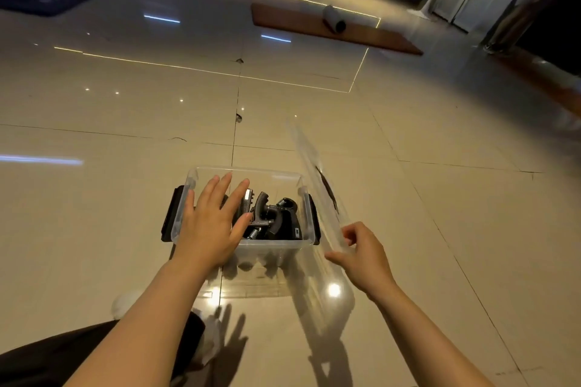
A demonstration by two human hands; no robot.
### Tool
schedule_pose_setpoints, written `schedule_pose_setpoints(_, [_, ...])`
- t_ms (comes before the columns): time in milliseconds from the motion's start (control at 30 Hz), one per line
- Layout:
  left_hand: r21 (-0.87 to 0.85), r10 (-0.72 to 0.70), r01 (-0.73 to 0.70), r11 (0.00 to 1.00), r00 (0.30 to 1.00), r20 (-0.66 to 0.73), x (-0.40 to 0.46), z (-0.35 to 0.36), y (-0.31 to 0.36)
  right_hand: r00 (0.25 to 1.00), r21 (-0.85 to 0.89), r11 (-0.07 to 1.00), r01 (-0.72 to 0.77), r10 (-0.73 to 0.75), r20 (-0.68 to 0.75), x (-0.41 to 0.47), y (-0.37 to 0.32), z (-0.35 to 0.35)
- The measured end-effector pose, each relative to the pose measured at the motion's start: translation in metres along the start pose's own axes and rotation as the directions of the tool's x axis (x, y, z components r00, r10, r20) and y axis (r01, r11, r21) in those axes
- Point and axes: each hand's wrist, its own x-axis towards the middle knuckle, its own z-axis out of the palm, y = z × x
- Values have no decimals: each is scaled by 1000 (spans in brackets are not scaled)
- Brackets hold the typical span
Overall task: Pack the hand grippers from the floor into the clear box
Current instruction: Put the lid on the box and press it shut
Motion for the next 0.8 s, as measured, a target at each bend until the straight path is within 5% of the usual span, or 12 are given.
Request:
schedule_pose_setpoints(100, [-18, -9, 9, 1000, 1000, 24, -9, 2, -6, 966, -249, 933, 259, -254, 56, 7, -4, 12])
schedule_pose_setpoints(233, [35, 44, -50, 998, 988, 146, -18, 11, -18, 885, -455, 759, 466, -400, 240, 8, 11, 39])
schedule_pose_setpoints(367, [65, 17, -39, 997, 951, 308, -21, 22, -25, 878, -600, 647, 471, -413, 243, 6, 25, 54])
schedule_pose_setpoints(533, [123, -6, -83, 989, 807, 591, -28, 41, -27, 883, -696, 559, 451, -395, 255, 25, 47, 55])
schedule_pose_setpoints(633, [152, -24, -82, 985, 804, 594, -31, 53, -30, 888, -717, 527, 457, -312, 337, 41, 43, 50])
schedule_pose_setpoints(800, [190, 57, -168, 967, 874, 482, -32, 66, -35, 893, -637, 637, 435, -212, 398, 50, 45, 74])
